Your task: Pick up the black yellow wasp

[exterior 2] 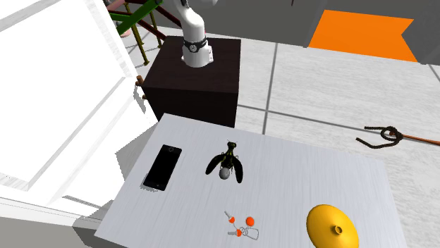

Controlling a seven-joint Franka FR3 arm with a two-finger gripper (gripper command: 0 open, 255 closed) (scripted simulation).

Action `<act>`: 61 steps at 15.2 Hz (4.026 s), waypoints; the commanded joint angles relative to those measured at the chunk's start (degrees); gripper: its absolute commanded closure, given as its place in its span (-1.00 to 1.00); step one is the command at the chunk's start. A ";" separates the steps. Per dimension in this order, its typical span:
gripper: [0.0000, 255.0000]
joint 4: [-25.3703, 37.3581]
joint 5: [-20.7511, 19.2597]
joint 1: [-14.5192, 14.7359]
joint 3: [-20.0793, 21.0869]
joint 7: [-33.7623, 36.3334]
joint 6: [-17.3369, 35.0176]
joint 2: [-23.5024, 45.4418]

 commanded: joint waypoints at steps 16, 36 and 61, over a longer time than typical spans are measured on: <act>-1.00 -0.97 6.05 4.57 7.94 5.87 28.01 25.12; -1.00 25.31 2.25 10.45 12.39 15.24 48.09 69.12; 1.00 35.24 0.52 12.64 11.69 16.76 51.78 82.38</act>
